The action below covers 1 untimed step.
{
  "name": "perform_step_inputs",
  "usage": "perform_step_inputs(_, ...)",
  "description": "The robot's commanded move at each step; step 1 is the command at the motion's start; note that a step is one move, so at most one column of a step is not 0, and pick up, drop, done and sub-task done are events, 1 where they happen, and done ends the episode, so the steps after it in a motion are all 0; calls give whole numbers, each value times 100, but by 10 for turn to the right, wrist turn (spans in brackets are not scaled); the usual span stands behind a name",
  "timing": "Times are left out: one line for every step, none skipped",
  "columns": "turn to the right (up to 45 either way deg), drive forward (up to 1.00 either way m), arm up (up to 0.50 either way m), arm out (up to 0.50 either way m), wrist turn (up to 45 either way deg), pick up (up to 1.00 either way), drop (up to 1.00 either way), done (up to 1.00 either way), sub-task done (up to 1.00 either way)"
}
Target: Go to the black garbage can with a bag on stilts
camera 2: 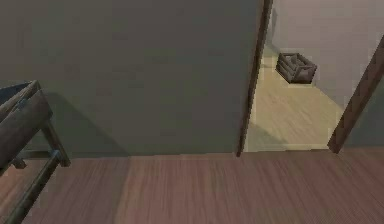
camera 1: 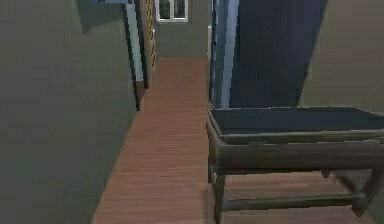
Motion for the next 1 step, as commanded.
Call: perform_step_inputs(0,20,0,0,0,0,0,0,0)
